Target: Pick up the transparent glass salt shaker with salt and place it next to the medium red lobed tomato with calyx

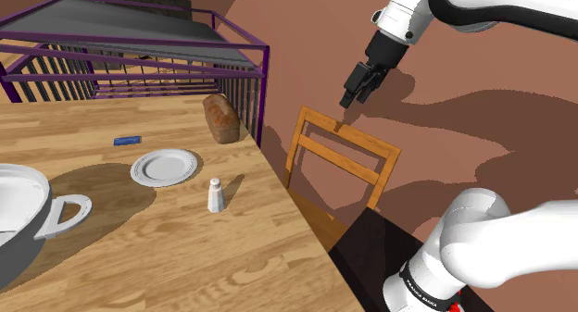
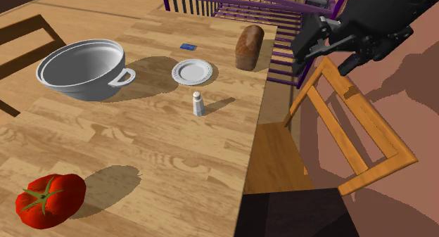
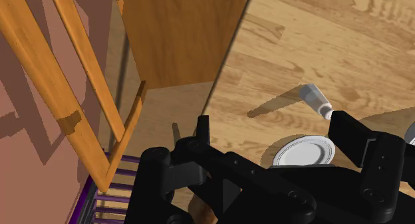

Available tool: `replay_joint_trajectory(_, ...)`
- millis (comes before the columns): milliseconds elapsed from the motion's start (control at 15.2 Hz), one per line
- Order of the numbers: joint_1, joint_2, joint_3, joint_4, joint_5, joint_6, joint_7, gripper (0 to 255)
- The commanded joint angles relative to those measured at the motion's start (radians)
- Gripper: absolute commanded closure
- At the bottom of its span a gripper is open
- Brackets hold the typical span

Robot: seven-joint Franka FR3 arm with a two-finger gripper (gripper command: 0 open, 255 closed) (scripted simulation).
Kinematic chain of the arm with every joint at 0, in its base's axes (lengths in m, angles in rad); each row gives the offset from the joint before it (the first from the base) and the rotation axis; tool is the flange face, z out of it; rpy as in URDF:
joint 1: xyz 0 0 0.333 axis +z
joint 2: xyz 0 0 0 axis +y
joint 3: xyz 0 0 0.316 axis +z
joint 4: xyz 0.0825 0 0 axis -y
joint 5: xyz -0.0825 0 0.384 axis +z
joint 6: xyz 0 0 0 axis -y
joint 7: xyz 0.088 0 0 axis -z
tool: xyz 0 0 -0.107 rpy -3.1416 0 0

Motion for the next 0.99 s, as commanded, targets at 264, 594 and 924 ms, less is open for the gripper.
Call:
replay_joint_trajectory(264,0.007,0.029,0.074,-0.077,0.034,0.118,0.092,0)
replay_joint_trajectory(594,0.015,0.103,0.17,-0.139,0.072,0.271,0.207,0)
replay_joint_trajectory(924,0.016,0.22,0.269,-0.16,0.093,0.425,0.326,0)
